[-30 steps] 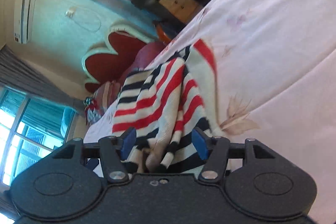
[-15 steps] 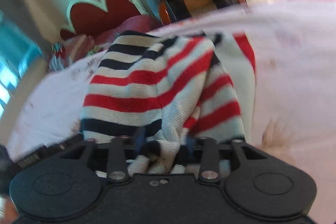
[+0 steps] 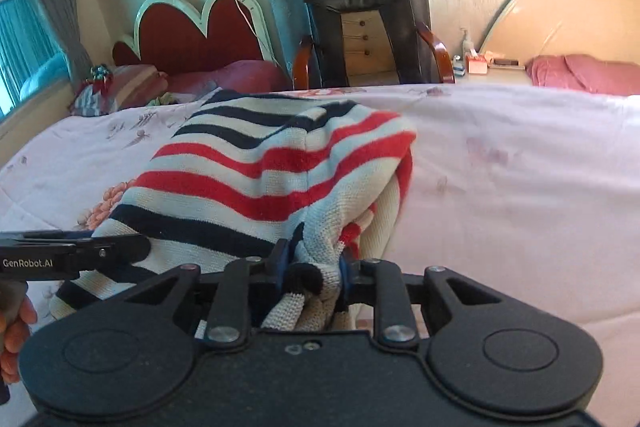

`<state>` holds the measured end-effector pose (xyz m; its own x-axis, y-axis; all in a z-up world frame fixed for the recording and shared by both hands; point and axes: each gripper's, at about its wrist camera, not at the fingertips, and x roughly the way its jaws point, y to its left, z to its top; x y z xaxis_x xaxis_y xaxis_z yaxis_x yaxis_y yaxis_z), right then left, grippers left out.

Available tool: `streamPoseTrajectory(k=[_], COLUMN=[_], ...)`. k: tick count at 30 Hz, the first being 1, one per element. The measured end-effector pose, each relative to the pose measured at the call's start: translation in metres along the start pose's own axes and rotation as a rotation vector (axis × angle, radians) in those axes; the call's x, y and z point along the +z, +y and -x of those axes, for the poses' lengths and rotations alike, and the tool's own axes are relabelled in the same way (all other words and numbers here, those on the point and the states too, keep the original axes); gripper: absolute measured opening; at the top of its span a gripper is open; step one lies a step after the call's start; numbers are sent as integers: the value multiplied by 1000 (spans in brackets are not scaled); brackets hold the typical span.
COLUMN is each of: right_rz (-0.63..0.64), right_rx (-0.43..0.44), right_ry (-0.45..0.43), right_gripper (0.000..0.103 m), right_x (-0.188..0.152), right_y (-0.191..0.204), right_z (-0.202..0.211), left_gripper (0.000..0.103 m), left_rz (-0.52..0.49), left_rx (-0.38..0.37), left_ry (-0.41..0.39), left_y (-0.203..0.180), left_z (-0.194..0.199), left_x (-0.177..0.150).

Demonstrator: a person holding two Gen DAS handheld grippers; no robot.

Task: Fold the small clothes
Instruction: 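Press the folded bundle down with the right tool, then open it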

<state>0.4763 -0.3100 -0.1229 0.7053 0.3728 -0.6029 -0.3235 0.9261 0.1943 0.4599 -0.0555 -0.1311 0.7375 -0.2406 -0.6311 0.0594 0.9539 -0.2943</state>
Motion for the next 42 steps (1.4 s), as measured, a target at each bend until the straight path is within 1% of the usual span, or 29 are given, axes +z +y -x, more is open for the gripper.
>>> streamPoseTrajectory(k=[5,7,8,10,11,12,15,17,18,19,20,22,23,24,26,28,29,31,32,33,34,35,36,37,38,40,42], right_rz=[-75,-167,-205,-254,-274,-286,-284,-389,-415,-419,-397,-355,-378,-417,-450,-458,-452,-423,-414,-408,-398,-376,-359,-367,-387,-363,-320], right_rx=[26,46,46,55,57,75,64,119,148,168,168,130,144,155,139,152,155,157,162,177,187,166,133,121,125,112,98], right_ry=[8,-18,-18,-13,-19,-10,17,18,6,-1,1,14,9,7,-12,-44,-52,-57,-48,-35,-19,4,33,43,33,24,27], right_gripper=[28,34,33,31,26,25,23,22,21,21,21,23,22,26,38,35,33,30,26,17,13,6,5,5,5,5,7], right_x=[1,2,3,0,-2,-4,-13,-15,-14,-14,-15,-20,-21,-21,-20,-23,-25,-30,-33,-37,-41,-46,-51,-56,-60,-60,-58], right_y=[-6,-17,-20,-27,-29,-30,-30,-41,-42,-40,-35,-32,-37,-43,-49,-51,-50,-46,-44,-41,-39,-35,-32,-32,-34,-31,-28], right_z=[8,19,22,30,34,35,30,27,28,28,26,16,15,17,31,50,59,71,74,75,73,69,62,56,54,53,54], left_gripper=[76,79,81,81,82,82,82,82,82,82,82,82,82,82,82,82,82,82,82,81,82,82,82,82,82,82,82], left_rz=[-40,-53,-55,-58,-60,-63,-85,-140,-157,-165,-163,-128,-103,-84,-48,-6,-5,-24,-32,-37,-49,-58,-62,-77,-105,-178,-190], left_rx=[-18,-23,-24,-32,-32,-35,-34,-9,0,3,-2,-18,-33,-42,-78,-112,-125,-119,-105,-75,-29,-29,-27,-17,-4,24,26], left_ry=[26,32,33,31,30,29,25,10,6,8,12,32,39,35,-1,1,8,30,49,70,86,75,65,60,57,43,46], left_y=[3,5,6,8,9,9,9,6,6,5,7,9,11,12,15,18,17,15,16,18,20,23,25,24,20,12,12], left_z=[0,-1,-1,-1,-1,-1,0,4,6,8,7,7,10,16,37,49,53,52,49,45,41,40,40,41,41,45,47], left_x=[6,7,7,6,6,6,6,8,8,10,11,14,16,17,16,8,3,-11,-18,-24,-31,-36,-38,-39,-39,-38,-37])
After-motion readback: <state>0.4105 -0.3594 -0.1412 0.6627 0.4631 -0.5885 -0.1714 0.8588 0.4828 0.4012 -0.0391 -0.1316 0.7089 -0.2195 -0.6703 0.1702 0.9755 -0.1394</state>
